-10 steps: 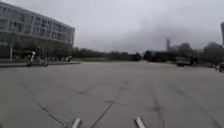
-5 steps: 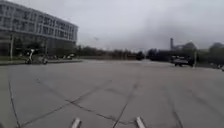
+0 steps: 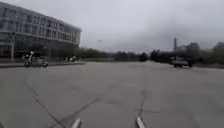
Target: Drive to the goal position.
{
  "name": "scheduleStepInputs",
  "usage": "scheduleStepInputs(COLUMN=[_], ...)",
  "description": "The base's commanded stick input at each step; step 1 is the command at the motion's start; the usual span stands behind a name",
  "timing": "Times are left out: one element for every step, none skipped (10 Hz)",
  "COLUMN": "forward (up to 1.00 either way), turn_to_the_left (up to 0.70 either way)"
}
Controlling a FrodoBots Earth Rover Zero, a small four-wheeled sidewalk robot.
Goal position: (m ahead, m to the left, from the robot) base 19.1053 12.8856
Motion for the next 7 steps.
scheduleStepInputs(forward=[1.0, 1.0, 1.0, 1.0, 1.0, 1.0, 1.0], turn_to_the_left=[0.01, 0.01, 0.01, 0.01, 0.01, 0.01, 0.01])
